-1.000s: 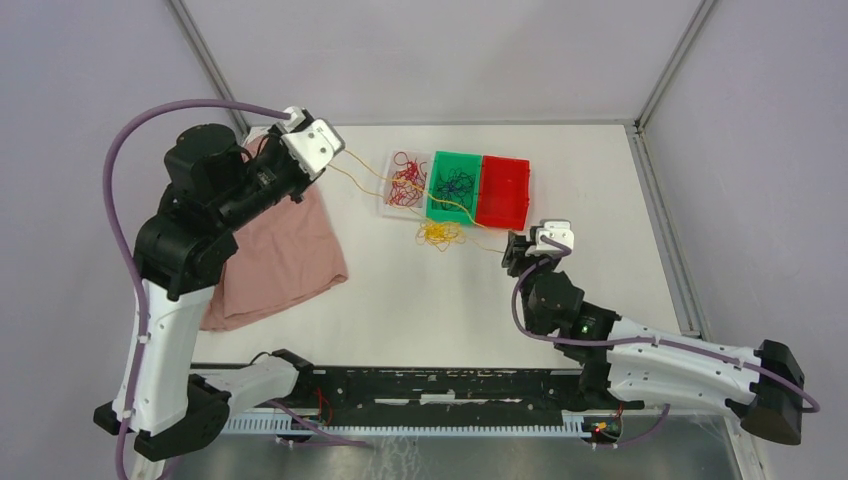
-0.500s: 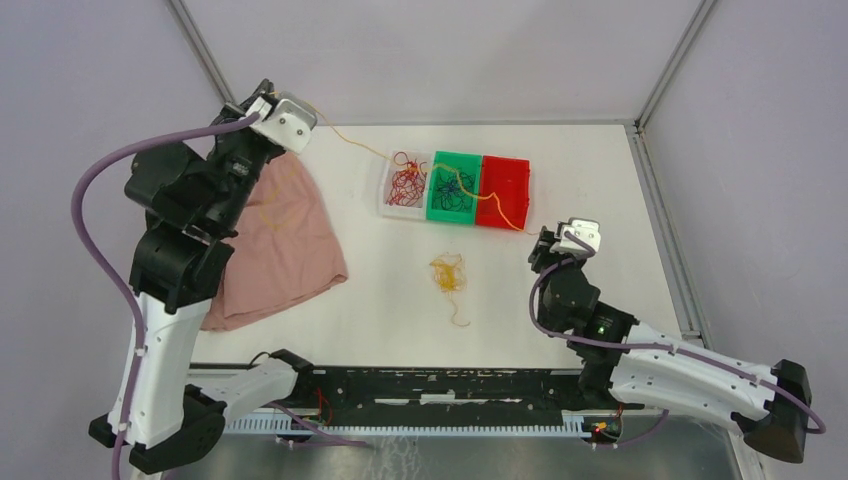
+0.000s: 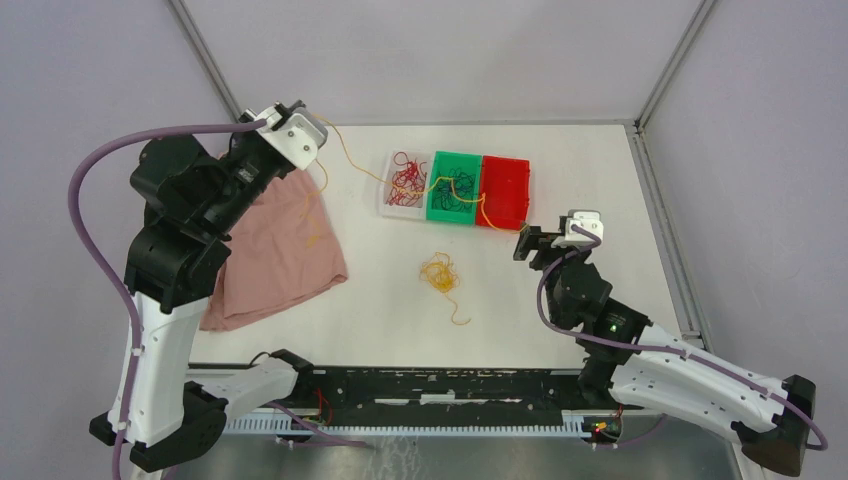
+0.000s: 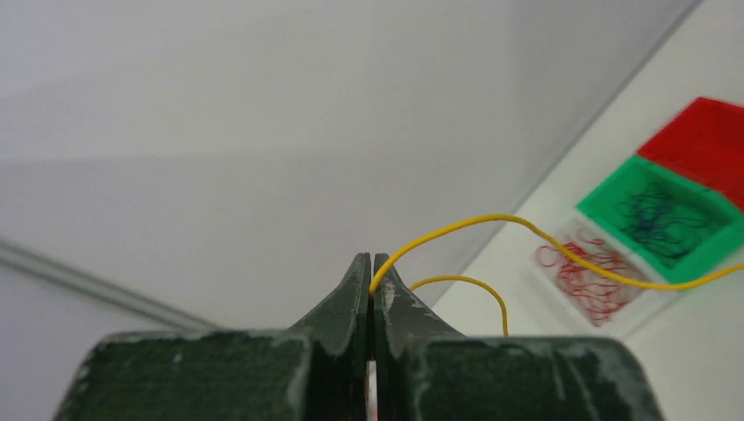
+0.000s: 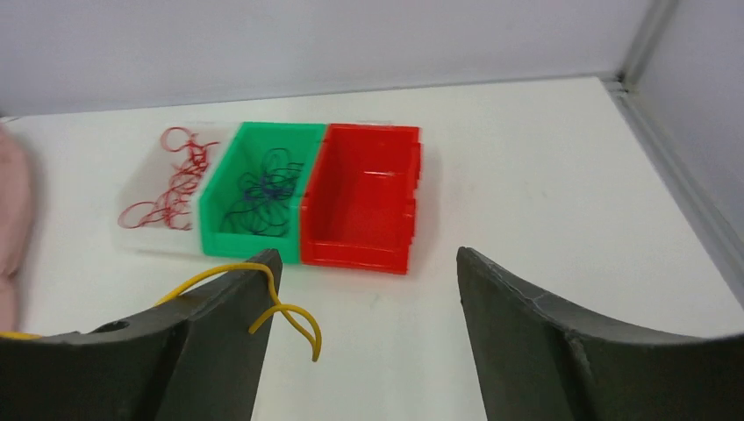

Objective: Untangle the cables
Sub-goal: Untie the cable, then place the cable in the bin.

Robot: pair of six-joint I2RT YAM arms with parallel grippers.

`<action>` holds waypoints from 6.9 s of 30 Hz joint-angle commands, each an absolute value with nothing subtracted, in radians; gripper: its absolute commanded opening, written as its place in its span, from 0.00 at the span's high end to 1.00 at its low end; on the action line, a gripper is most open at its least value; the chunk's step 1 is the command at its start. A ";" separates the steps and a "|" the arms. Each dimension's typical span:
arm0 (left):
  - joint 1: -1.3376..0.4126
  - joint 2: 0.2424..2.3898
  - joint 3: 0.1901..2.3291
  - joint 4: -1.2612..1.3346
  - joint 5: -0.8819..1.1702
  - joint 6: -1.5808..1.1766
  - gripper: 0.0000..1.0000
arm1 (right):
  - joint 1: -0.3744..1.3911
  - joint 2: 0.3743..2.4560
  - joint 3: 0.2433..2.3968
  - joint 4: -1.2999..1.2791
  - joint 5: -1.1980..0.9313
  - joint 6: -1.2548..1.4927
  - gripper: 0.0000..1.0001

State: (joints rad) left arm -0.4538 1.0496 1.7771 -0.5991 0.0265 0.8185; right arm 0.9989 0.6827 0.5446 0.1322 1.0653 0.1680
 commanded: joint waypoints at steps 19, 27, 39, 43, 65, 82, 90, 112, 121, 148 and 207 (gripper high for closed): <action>-0.451 1.069 1.751 -0.717 0.487 0.355 0.97 | 0.913 1.077 1.084 0.045 -0.197 0.307 0.01; -0.452 1.057 1.710 -0.710 0.683 0.284 0.97 | 0.913 1.210 1.146 0.240 -0.270 0.356 0.01; -0.453 1.056 1.698 -0.703 0.698 0.290 0.97 | 0.913 1.293 1.149 0.470 -0.498 0.539 0.08; -0.451 1.053 1.703 -0.697 0.698 0.294 0.97 | 0.912 1.280 1.147 0.422 -0.505 0.535 0.11; -0.452 1.053 1.718 -0.653 0.763 0.258 0.97 | 0.860 1.154 1.097 0.387 -0.559 0.452 0.03; -0.451 1.062 1.733 -0.644 0.745 0.265 0.97 | 1.041 1.328 1.210 0.486 -0.630 0.460 0.11; -0.453 1.062 1.732 -0.637 0.737 0.261 0.97 | 1.051 1.345 1.254 0.357 -0.365 0.408 0.53; -0.452 1.102 1.626 -0.998 0.505 0.469 0.01 | 0.599 1.346 1.371 -0.238 0.296 0.137 0.99; -0.452 1.088 1.573 -0.974 0.387 0.412 0.01 | 0.469 1.595 1.407 -0.069 0.485 0.104 0.99; -0.452 1.057 1.564 -0.942 0.384 0.417 0.01 | 0.418 1.849 1.464 0.184 0.639 0.036 0.99; -0.451 1.037 1.567 -0.928 0.365 0.458 0.01 | 0.379 2.018 1.552 -0.288 0.288 0.466 0.76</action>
State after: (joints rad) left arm -0.4538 1.0447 1.5581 -0.9707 0.3710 0.4324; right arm 0.3985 2.0289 1.5528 -0.3386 0.2798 0.4335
